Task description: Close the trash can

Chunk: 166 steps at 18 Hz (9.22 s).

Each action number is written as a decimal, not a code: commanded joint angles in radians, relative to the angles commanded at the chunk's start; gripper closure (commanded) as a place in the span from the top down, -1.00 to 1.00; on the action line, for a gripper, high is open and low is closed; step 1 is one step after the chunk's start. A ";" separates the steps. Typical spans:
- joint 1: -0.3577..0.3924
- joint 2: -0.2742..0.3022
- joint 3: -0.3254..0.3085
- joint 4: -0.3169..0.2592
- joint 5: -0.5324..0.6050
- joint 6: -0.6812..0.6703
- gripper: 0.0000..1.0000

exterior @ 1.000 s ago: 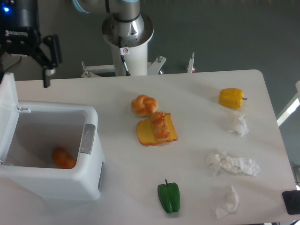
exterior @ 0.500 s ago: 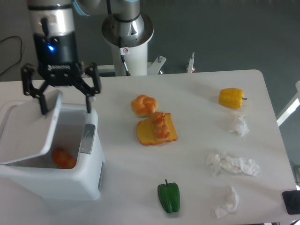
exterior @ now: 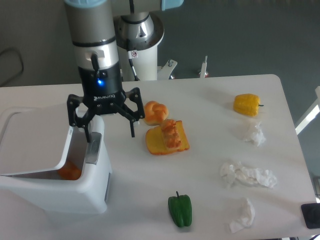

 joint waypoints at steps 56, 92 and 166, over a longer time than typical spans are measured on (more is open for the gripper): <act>0.061 0.054 -0.003 -0.003 0.008 0.051 1.00; -0.255 0.207 -0.087 -0.015 -0.012 0.031 1.00; -0.022 0.014 0.026 0.006 0.051 0.017 1.00</act>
